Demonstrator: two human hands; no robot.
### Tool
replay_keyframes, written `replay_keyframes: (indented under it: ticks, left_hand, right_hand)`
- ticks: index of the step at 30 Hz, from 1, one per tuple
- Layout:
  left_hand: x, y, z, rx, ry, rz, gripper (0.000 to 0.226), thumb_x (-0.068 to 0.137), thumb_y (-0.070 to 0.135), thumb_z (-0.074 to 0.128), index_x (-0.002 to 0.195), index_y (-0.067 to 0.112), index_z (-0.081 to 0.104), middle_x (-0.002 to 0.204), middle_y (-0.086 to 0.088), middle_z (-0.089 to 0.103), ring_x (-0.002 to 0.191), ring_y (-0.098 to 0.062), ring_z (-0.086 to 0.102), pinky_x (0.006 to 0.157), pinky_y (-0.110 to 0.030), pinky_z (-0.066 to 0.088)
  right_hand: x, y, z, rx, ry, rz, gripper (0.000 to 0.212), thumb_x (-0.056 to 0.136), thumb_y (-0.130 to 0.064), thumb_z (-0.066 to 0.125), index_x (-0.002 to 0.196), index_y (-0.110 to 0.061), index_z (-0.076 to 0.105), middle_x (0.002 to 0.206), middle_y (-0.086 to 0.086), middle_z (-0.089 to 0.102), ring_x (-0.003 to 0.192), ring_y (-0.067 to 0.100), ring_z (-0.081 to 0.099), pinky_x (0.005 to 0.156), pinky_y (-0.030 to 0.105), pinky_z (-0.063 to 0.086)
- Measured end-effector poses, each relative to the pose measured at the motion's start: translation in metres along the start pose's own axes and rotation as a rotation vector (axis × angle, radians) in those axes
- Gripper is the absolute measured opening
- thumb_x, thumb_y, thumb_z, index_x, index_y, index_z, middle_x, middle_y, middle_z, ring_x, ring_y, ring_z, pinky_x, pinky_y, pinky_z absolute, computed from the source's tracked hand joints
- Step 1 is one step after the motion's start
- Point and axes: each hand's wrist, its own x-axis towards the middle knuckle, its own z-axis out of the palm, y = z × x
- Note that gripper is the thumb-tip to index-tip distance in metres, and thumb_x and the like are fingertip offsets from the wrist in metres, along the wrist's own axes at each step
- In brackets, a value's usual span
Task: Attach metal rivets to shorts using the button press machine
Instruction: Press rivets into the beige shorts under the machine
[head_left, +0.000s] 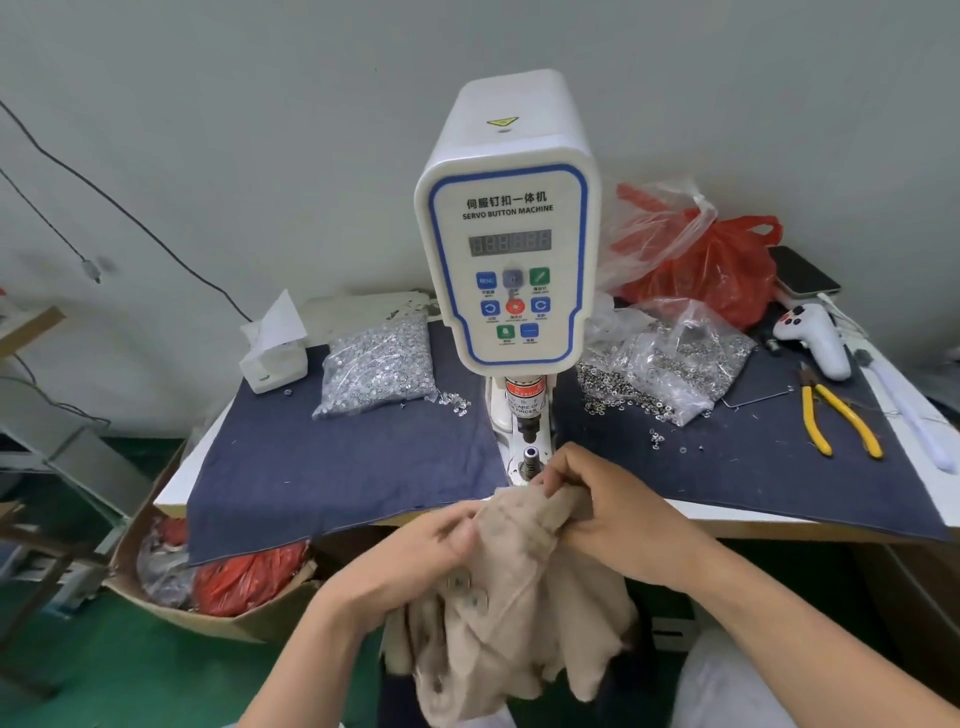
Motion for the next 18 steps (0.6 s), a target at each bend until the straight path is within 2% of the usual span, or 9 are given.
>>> replay_keyframes:
  ticks: [2,4,6,9,11,13,15,16,18]
  left_hand:
    - [-0.007,-0.002,0.001,0.224,-0.11,0.098,0.045,0.096,0.065,0.063,0.121,0.03,0.076,0.115,0.013,0.075,0.104,0.001,0.065,0.089,-0.018,0.05]
    - [-0.009,-0.004,-0.001,0.17,-0.03,0.07,0.028,0.1,0.05,0.066,0.105,0.026,0.08,0.097,0.008,0.076,0.088,-0.007,0.067,0.083,-0.031,0.054]
    - [-0.005,-0.002,0.002,0.143,0.104,0.054,0.023,0.107,0.035,0.059,0.102,0.027,0.08,0.099,0.006,0.08,0.092,-0.013,0.073,0.089,-0.038,0.057]
    - [-0.004,-0.002,0.003,0.233,0.329,0.037,0.033,0.112,0.024,0.049,0.112,0.041,0.077,0.11,0.017,0.078,0.108,-0.005,0.07,0.093,-0.03,0.054]
    - [-0.005,-0.001,0.003,0.274,0.444,0.044,0.032,0.111,0.022,0.049,0.11,0.04,0.075,0.107,0.021,0.077,0.106,0.0,0.068,0.088,-0.023,0.052]
    - [-0.003,0.0,0.007,0.165,0.449,0.045,0.033,0.112,0.021,0.047,0.108,0.033,0.077,0.105,0.015,0.079,0.104,-0.004,0.07,0.091,-0.029,0.053]
    - [-0.001,0.003,0.01,-0.068,0.409,0.009,0.035,0.113,0.016,0.044,0.111,0.022,0.079,0.106,-0.001,0.08,0.106,-0.021,0.073,0.096,-0.038,0.055]
    - [0.0,0.005,0.011,-0.172,0.394,-0.015,0.035,0.112,0.013,0.044,0.112,0.018,0.078,0.106,-0.008,0.08,0.102,-0.027,0.073,0.091,-0.038,0.056]
    - [0.0,0.008,0.009,-0.357,0.396,-0.043,0.032,0.109,0.009,0.046,0.106,0.012,0.078,0.098,-0.011,0.079,0.088,-0.026,0.073,0.076,-0.032,0.057]
  right_hand:
    - [0.002,0.0,0.006,0.003,0.072,0.035,0.035,0.076,-0.012,0.075,0.09,-0.036,0.054,0.095,-0.012,0.072,0.088,0.009,0.066,0.082,0.03,0.052]
    - [0.002,0.001,0.005,0.08,0.091,0.073,0.037,0.073,-0.017,0.08,0.095,-0.034,0.056,0.095,-0.013,0.072,0.087,0.007,0.067,0.08,0.025,0.052]
    - [0.001,0.002,-0.001,0.148,0.038,0.099,0.042,0.071,-0.02,0.086,0.101,-0.031,0.059,0.099,-0.012,0.072,0.091,0.009,0.068,0.081,0.021,0.053]
    - [-0.002,0.009,-0.015,0.09,0.014,0.116,0.027,0.081,-0.018,0.083,0.099,-0.028,0.065,0.099,-0.008,0.073,0.093,0.015,0.068,0.085,0.031,0.053]
    - [-0.004,0.014,-0.024,0.108,0.015,0.125,0.012,0.089,-0.018,0.078,0.091,-0.027,0.071,0.09,-0.008,0.075,0.082,0.008,0.067,0.078,0.025,0.052]
    - [-0.006,0.017,-0.027,0.155,-0.036,0.132,0.01,0.095,-0.02,0.073,0.088,-0.027,0.074,0.085,-0.008,0.076,0.076,0.001,0.063,0.073,0.017,0.047]
    - [-0.007,0.019,-0.029,0.163,-0.038,0.134,0.011,0.099,-0.02,0.067,0.095,-0.027,0.074,0.09,-0.008,0.077,0.082,0.0,0.066,0.077,0.017,0.048]
    - [-0.007,0.02,-0.029,0.156,-0.024,0.132,0.013,0.1,-0.02,0.065,0.1,-0.029,0.074,0.094,-0.008,0.077,0.087,0.0,0.067,0.082,0.018,0.048]
    - [-0.009,0.02,-0.031,0.159,-0.012,0.105,0.021,0.102,-0.015,0.062,0.106,-0.033,0.071,0.1,-0.008,0.076,0.095,0.0,0.067,0.088,0.017,0.047]
